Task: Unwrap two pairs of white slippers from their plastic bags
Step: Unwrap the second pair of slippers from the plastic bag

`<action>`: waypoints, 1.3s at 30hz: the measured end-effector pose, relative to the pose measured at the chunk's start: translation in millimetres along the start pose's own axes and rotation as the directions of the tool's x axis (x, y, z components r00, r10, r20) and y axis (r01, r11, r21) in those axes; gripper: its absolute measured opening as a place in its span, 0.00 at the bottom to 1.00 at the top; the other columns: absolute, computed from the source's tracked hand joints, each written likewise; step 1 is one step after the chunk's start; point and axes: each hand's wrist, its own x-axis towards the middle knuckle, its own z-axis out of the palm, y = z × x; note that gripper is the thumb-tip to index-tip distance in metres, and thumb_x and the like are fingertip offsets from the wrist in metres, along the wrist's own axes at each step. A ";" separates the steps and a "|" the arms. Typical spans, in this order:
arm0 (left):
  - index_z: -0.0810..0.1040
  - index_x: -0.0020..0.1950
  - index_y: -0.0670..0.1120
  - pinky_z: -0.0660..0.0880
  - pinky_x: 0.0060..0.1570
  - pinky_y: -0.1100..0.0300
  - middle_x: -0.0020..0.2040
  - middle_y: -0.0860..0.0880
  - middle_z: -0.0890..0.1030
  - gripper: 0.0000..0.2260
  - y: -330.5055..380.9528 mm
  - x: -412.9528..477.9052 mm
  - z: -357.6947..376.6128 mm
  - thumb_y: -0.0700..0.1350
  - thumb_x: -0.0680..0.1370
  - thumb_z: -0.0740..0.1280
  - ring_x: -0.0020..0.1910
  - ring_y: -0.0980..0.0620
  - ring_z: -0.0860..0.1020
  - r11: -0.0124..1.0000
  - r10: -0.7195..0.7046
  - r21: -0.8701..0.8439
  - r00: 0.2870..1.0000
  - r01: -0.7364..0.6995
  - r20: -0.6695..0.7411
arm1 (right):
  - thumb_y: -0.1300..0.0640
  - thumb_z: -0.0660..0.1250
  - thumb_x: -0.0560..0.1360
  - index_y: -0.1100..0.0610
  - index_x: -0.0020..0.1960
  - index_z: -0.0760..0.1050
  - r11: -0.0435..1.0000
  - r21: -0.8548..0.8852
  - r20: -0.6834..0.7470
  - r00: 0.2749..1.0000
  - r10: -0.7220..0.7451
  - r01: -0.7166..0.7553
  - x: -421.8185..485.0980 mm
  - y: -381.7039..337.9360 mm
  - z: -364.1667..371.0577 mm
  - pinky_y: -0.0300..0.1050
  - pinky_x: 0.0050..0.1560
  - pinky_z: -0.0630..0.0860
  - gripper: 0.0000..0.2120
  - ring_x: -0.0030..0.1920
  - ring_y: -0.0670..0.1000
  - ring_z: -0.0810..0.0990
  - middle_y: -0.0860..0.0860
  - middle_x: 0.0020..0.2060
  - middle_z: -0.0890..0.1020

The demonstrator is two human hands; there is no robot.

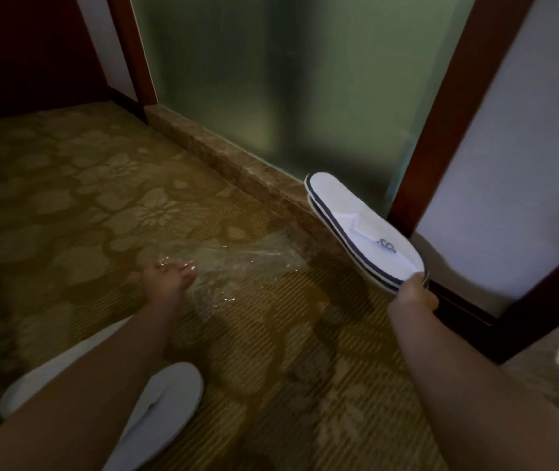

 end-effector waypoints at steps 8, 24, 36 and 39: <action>0.66 0.56 0.42 0.78 0.26 0.69 0.40 0.44 0.79 0.04 -11.3 -11.3 26.7 0.39 0.82 0.55 0.30 0.56 0.81 0.994 0.030 -0.109 0.994 -0.018 0.108 | 0.49 0.59 0.79 0.61 0.73 0.61 0.999 0.038 0.060 0.998 0.008 -0.010 3.6 4.8 7.7 0.53 0.65 0.71 0.27 0.66 0.61 0.72 0.61 0.69 0.70; 0.65 0.64 0.47 0.80 0.46 0.45 0.55 0.39 0.78 0.12 -81.4 -69.2 20.3 0.38 0.81 0.56 0.46 0.42 0.80 0.955 -0.041 0.296 0.978 -0.022 0.203 | 0.51 0.59 0.79 0.64 0.72 0.62 0.999 -0.034 0.039 0.999 -0.036 0.037 18.8 11.9 4.6 0.53 0.64 0.70 0.26 0.67 0.63 0.71 0.63 0.68 0.71; 0.71 0.49 0.39 0.65 0.17 0.69 0.30 0.47 0.70 0.05 -136.9 -83.9 16.1 0.39 0.80 0.57 0.17 0.56 0.69 0.701 -0.566 0.663 0.771 0.263 0.293 | 0.51 0.61 0.78 0.61 0.74 0.58 0.998 -0.055 0.095 0.995 0.032 -0.026 27.3 23.8 -0.9 0.59 0.64 0.72 0.28 0.66 0.63 0.72 0.62 0.70 0.69; 0.71 0.42 0.43 0.73 0.29 0.61 0.37 0.46 0.75 0.09 -140.3 -87.5 11.1 0.38 0.80 0.56 0.32 0.52 0.75 0.574 -0.668 0.777 0.696 0.257 0.263 | 0.52 0.61 0.79 0.61 0.74 0.58 0.998 -0.055 0.096 0.995 0.019 -0.014 29.9 25.4 -0.6 0.59 0.65 0.72 0.28 0.66 0.63 0.72 0.62 0.70 0.69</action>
